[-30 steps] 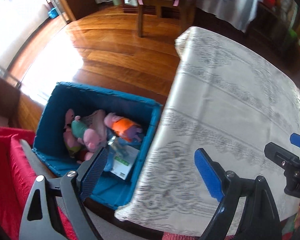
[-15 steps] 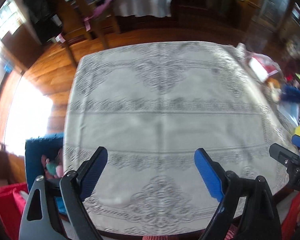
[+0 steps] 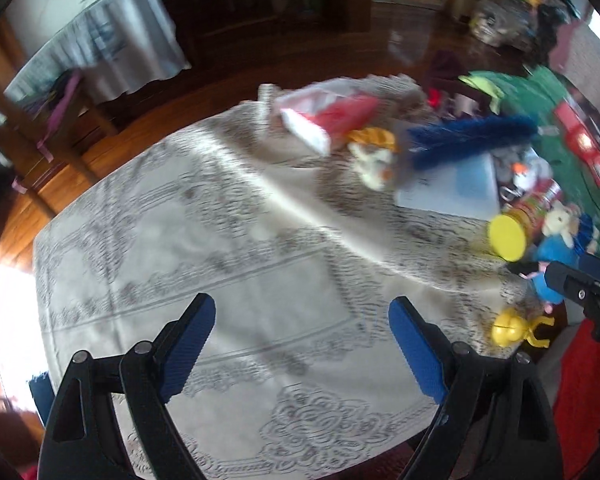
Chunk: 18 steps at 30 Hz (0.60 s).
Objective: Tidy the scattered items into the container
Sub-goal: 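Move both grippers toward the yellow snowball-maker tongs beside the blue mouse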
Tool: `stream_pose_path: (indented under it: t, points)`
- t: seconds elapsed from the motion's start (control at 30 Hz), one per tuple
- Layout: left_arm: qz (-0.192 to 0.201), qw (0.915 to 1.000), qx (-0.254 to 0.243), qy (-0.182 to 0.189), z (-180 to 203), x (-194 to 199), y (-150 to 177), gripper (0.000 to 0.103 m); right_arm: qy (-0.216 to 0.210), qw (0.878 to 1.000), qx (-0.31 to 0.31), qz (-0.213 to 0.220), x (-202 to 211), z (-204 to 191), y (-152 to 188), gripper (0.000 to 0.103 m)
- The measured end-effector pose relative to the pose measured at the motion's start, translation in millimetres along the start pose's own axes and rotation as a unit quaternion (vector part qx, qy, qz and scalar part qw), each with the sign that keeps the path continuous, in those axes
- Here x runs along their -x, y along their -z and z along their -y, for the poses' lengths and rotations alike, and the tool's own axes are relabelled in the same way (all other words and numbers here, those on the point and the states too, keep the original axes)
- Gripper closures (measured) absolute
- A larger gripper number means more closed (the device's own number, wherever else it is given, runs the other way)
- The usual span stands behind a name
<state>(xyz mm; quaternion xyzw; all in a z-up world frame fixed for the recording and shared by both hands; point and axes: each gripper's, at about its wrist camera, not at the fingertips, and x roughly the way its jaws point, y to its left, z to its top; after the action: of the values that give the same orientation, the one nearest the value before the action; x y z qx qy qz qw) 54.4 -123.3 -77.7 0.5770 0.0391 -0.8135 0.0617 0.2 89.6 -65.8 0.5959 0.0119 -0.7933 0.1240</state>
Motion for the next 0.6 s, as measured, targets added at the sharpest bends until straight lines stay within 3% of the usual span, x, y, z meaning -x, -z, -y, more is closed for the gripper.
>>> stream_pose_path:
  t: [0.07, 0.17, 0.43, 0.6]
  points:
    - [-0.004, 0.9994, -0.031, 0.016, 25, -8, 1, 0.014, 0.011, 0.999, -0.034, -0.001, 1, 30, 11, 0.024]
    - [-0.01, 0.9959, -0.078, 0.043, 65, -19, 8, 0.014, 0.022, 0.997, -0.078, -0.002, 3, 68, 31, 0.024]
    - [-0.041, 0.9745, -0.187, 0.116, 160, -60, 46, 0.014, 0.072, 0.985, -0.159, -0.007, 0, 145, 105, 0.024]
    - [-0.048, 0.9632, -0.234, 0.123, 206, -82, 62, 0.014, 0.084, 0.977, -0.194, -0.012, -12, 184, 141, 0.024]
